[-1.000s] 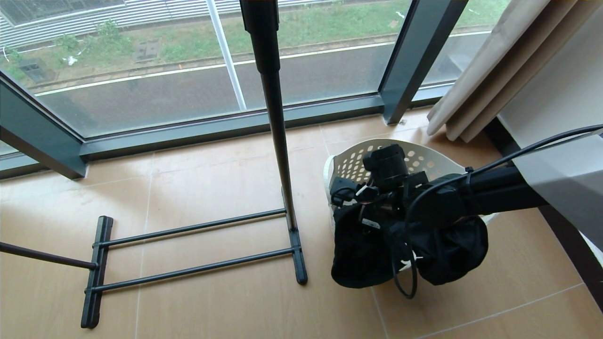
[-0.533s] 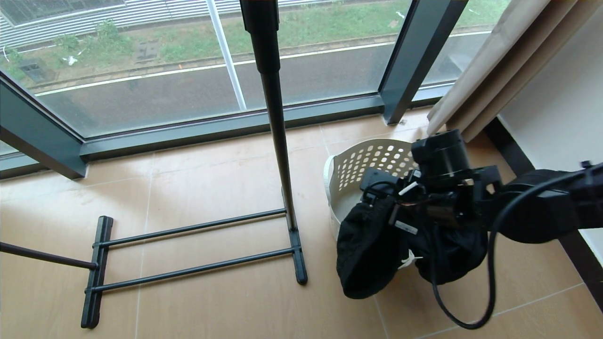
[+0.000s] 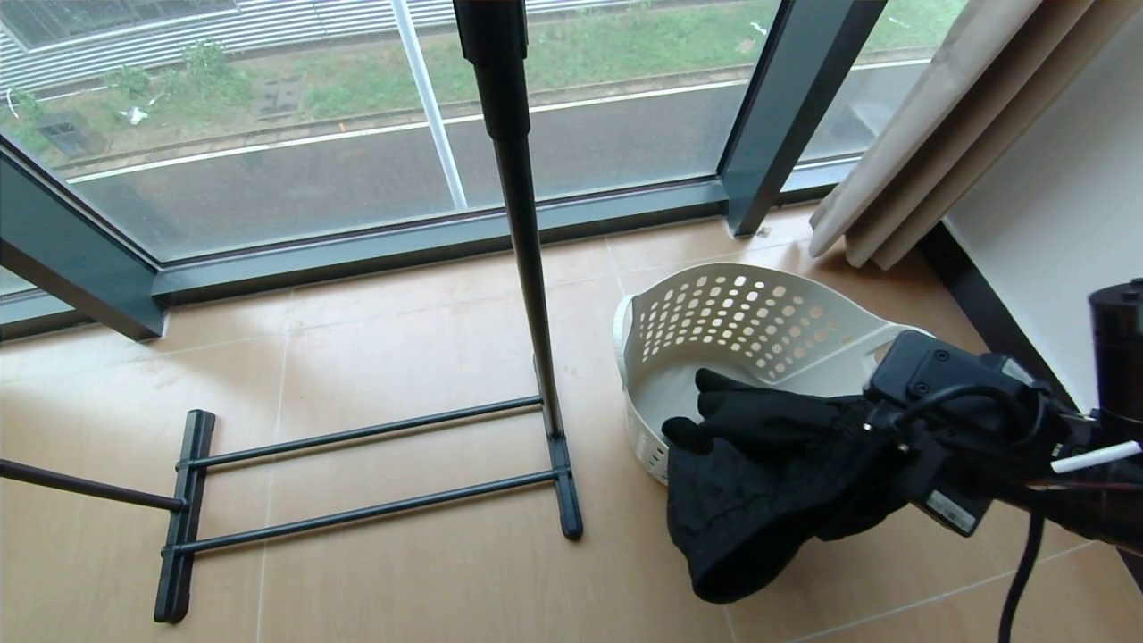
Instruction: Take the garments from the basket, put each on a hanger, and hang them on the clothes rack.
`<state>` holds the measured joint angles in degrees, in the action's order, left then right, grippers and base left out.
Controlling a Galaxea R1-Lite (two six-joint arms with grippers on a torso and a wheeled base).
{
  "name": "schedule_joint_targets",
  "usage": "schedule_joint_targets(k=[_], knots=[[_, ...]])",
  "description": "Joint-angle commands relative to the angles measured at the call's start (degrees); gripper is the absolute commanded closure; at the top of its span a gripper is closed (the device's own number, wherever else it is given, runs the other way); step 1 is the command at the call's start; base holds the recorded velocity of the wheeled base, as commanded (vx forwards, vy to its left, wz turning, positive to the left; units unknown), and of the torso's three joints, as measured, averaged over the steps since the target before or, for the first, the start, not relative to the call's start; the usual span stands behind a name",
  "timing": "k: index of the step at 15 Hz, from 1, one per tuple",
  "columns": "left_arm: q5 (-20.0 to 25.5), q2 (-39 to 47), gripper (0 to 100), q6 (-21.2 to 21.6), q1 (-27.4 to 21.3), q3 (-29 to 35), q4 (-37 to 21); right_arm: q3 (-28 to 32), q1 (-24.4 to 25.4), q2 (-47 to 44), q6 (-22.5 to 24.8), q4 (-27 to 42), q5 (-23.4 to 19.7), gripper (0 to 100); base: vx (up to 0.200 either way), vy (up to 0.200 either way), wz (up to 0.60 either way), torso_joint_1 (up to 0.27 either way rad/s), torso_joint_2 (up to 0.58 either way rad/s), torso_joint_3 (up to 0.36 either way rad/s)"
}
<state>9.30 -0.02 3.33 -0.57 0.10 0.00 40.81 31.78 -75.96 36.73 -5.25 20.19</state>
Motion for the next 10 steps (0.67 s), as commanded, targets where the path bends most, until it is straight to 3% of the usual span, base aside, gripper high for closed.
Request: schedule_joint_targets(k=[1,4,6,10], knots=[[0.01,0.29,0,0.01,-0.22,-0.01,0.00,-2.67,0.21,5.56,-0.52,-0.02,-0.06,100,0.000,0.000,0.00,0.000,0.00,0.000],[0.01,0.29,0,0.01,-0.22,-0.01,0.00,-2.41,0.12,5.03,-0.70,-0.11,-2.08,100,0.000,0.000,0.00,-0.001,0.00,0.118],[0.01,0.11,0,0.01,-0.13,-0.01,0.00,-2.23,-0.05,4.42,-0.70,-0.11,-6.30,100,0.000,0.000,0.00,0.000,0.00,0.190],[0.01,0.11,0,0.01,-0.13,-0.01,0.00,-2.67,-0.14,4.59,-0.78,-0.11,-6.48,100,0.000,0.000,0.00,0.000,0.01,0.201]])
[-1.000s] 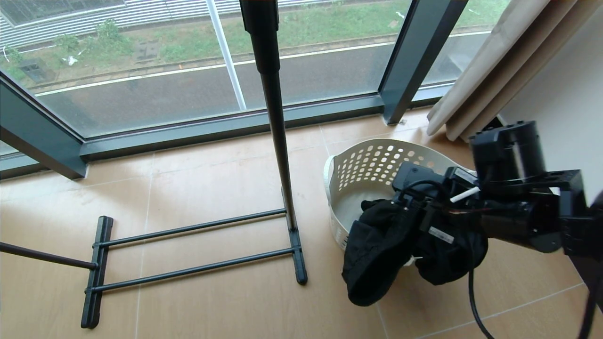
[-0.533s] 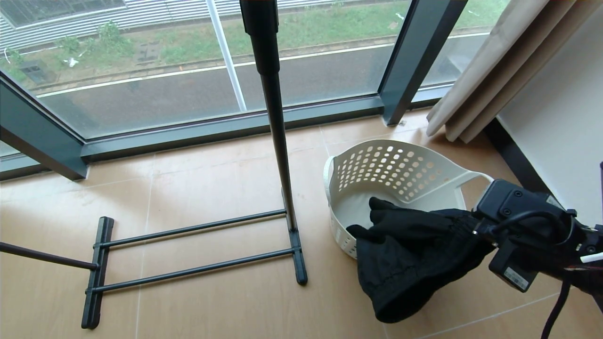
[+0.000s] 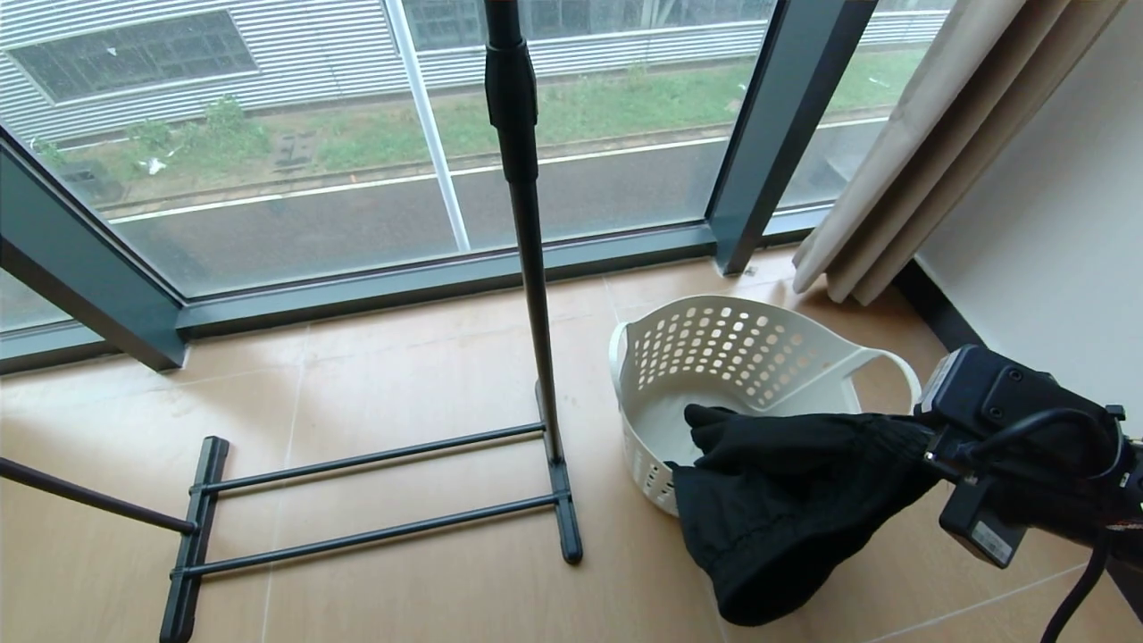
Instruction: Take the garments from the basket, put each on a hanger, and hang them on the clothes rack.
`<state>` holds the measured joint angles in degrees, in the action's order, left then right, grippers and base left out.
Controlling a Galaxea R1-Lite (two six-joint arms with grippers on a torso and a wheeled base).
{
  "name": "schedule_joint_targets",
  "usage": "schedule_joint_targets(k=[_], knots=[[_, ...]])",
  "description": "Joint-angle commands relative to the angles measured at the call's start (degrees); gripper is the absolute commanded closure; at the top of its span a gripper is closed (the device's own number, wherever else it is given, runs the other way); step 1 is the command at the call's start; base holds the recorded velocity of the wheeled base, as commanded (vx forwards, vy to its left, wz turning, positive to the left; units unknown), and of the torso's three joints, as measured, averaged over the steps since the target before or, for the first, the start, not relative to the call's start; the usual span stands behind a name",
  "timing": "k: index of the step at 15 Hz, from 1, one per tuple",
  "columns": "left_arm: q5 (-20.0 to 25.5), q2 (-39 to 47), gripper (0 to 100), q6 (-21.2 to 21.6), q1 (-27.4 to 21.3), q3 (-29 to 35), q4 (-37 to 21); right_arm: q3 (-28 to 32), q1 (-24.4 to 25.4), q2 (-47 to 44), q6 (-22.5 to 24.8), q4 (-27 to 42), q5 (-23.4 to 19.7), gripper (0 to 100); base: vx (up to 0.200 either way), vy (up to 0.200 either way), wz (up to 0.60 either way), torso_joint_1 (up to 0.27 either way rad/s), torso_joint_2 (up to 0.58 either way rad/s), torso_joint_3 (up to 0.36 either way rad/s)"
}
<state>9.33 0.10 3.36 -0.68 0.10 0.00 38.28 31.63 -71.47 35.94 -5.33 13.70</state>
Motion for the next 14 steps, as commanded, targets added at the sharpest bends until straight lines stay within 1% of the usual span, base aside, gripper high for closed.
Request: schedule_joint_targets(k=[1,5,6,9,14], knots=[[-0.01,-0.01,0,-0.02,-0.02,-0.01,0.00,-0.13,-0.08,0.11,0.01,-0.03,0.01,100,0.000,0.000,0.00,-0.007,0.01,0.203],[-0.01,-0.01,0,-0.02,-0.02,-0.01,0.00,0.22,-0.08,0.02,-0.25,-0.03,0.10,100,0.000,0.000,0.00,0.001,0.00,0.192],[-0.01,-0.01,0,0.06,0.07,-0.01,0.00,0.13,-0.08,-0.07,-0.25,0.05,0.18,100,0.000,0.000,0.00,0.032,-0.19,0.017],[-0.01,-0.10,0,0.06,0.07,-0.01,0.00,0.22,-0.08,-0.07,-0.25,-0.03,0.27,100,0.000,0.000,0.00,0.045,-0.36,-0.097],[-0.01,-0.10,0,0.06,0.07,-0.01,0.00,-0.05,-0.08,0.02,-0.25,-0.03,0.36,100,0.000,0.000,0.00,0.104,-0.45,-0.138]])
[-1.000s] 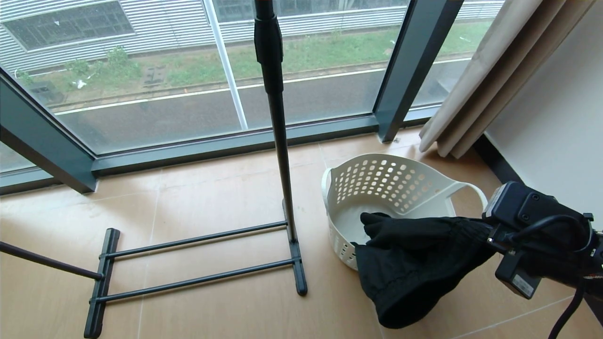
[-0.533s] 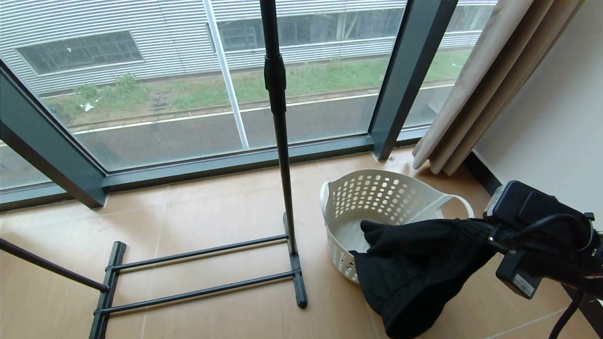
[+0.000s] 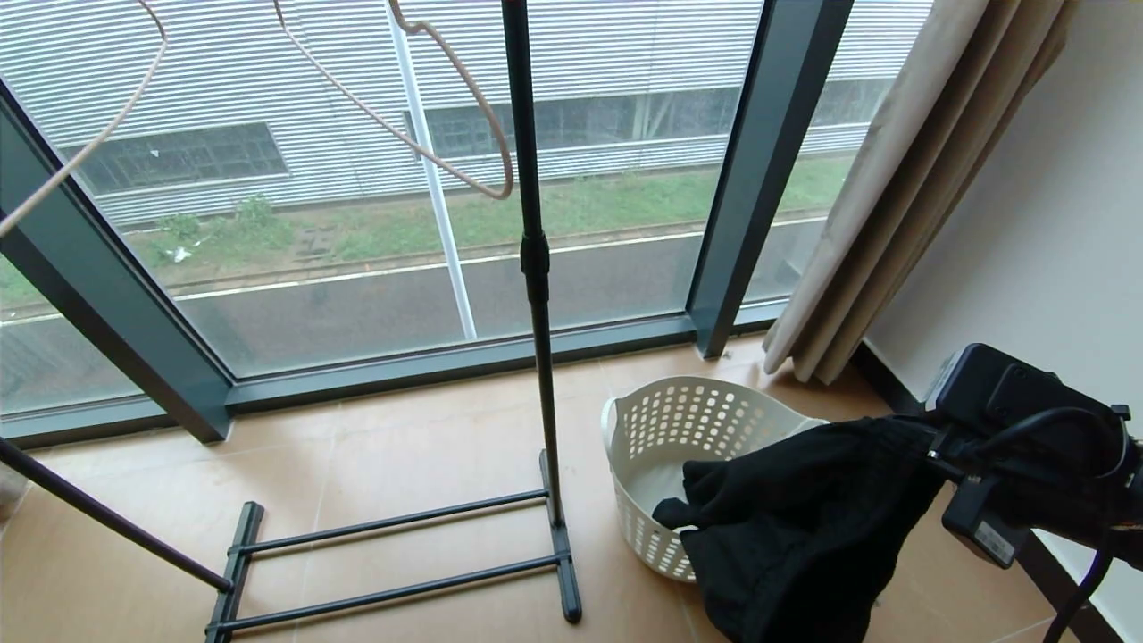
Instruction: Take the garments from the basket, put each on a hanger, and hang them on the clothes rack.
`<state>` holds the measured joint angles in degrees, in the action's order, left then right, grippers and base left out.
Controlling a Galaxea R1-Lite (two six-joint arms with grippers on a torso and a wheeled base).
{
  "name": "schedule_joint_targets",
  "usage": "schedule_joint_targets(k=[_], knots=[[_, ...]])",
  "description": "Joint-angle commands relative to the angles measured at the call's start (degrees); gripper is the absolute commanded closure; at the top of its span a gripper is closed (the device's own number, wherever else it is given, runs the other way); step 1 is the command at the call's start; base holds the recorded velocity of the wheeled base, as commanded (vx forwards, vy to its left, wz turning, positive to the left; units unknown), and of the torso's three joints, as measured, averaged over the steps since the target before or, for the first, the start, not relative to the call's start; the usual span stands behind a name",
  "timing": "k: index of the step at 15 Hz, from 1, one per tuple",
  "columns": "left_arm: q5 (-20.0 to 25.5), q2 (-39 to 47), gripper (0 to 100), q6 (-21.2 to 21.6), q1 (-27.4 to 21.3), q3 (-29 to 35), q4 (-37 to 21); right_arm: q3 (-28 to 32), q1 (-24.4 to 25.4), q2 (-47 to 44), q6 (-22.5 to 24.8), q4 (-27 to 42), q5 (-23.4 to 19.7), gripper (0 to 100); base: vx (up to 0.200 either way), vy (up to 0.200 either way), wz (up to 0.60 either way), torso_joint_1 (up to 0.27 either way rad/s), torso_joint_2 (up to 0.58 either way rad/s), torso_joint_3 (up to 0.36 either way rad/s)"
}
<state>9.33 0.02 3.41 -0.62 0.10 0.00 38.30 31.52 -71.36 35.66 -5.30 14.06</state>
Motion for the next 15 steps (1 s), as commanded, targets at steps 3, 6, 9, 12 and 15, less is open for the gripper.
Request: schedule_joint_targets(k=[3,6,9,12,15], knots=[[-0.01,-0.02,0,0.01,0.01,-0.01,0.00,-0.07,0.03,-0.09,0.03,-0.06,0.01,100,0.000,0.000,0.00,0.144,-0.47,-0.129],[-0.01,-0.02,0,0.01,0.01,-0.01,0.00,-0.07,0.03,-0.09,0.11,0.03,0.01,100,0.000,0.000,0.00,0.157,-0.48,-0.129],[-0.01,-0.02,0,0.01,0.01,-0.01,0.00,-0.16,0.03,0.17,0.03,0.03,0.01,100,0.000,0.000,0.00,0.188,-0.51,-0.116],[-0.01,-0.02,0,0.01,0.01,-0.01,0.00,-0.25,0.12,0.35,0.11,0.03,0.01,100,0.000,0.000,0.00,0.206,-0.52,-0.111],[-0.01,-0.02,0,0.01,0.01,-0.01,0.00,-0.25,0.03,0.35,0.11,0.03,0.01,100,0.000,0.000,0.00,0.227,-0.55,-0.128]])
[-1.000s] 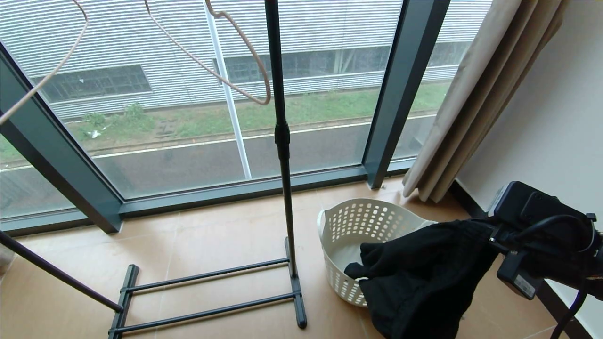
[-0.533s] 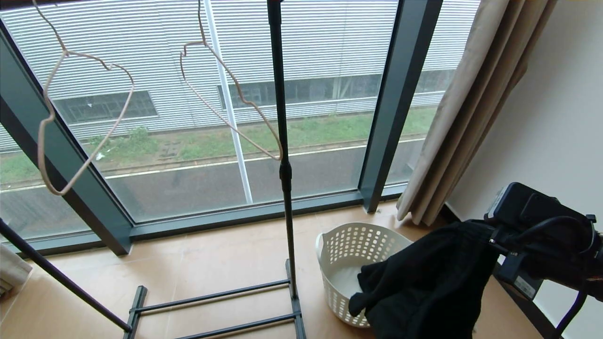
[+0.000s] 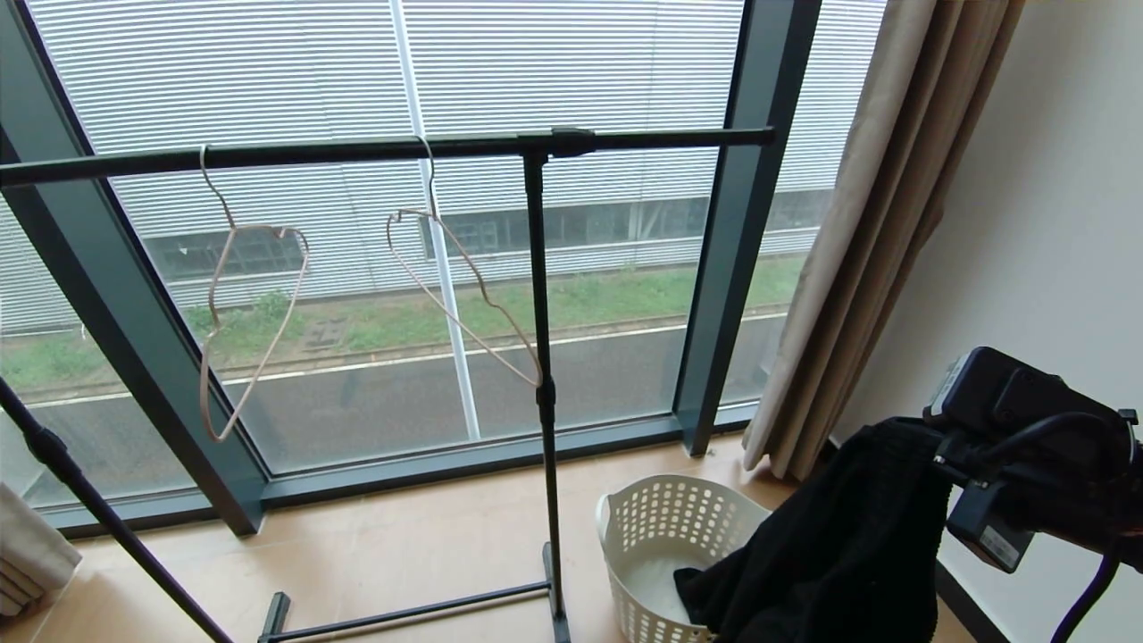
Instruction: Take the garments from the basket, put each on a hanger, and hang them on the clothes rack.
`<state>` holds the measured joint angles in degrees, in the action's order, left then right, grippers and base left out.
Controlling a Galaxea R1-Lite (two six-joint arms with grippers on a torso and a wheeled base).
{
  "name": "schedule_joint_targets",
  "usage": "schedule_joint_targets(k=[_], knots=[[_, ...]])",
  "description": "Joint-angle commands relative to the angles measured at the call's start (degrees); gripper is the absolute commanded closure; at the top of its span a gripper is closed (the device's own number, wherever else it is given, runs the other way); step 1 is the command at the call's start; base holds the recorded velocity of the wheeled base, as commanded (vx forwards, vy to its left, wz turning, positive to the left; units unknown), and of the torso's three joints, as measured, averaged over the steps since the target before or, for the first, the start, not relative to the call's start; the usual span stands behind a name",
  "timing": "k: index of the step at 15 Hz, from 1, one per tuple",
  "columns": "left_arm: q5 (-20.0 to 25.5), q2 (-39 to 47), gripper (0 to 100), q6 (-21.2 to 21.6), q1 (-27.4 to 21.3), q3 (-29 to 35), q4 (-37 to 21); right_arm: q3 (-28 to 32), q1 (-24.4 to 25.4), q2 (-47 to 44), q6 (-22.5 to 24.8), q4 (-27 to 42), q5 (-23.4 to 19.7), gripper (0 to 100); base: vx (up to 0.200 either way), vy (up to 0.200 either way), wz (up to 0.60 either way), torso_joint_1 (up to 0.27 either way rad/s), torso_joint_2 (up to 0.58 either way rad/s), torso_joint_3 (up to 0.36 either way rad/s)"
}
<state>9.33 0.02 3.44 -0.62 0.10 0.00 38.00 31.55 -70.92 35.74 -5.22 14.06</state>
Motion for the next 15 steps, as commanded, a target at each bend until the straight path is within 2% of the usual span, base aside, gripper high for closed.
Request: schedule_joint_targets(k=[1,7,15], knots=[[-0.01,-0.02,0,-0.01,0.01,-0.01,0.00,-0.03,0.00,-0.27,0.03,-0.06,0.01,100,0.000,0.000,0.00,0.237,-0.56,-0.144],[-0.01,-0.02,0,0.08,0.01,-0.01,0.00,-0.47,0.00,-0.27,0.03,-0.06,0.01,100,0.000,0.000,0.00,0.245,-0.56,-0.266],[-0.01,-0.02,0,0.17,0.01,-0.01,0.00,-0.73,0.09,-0.44,0.03,-0.14,0.01,100,0.000,0.000,0.00,0.176,-0.38,-0.204]])
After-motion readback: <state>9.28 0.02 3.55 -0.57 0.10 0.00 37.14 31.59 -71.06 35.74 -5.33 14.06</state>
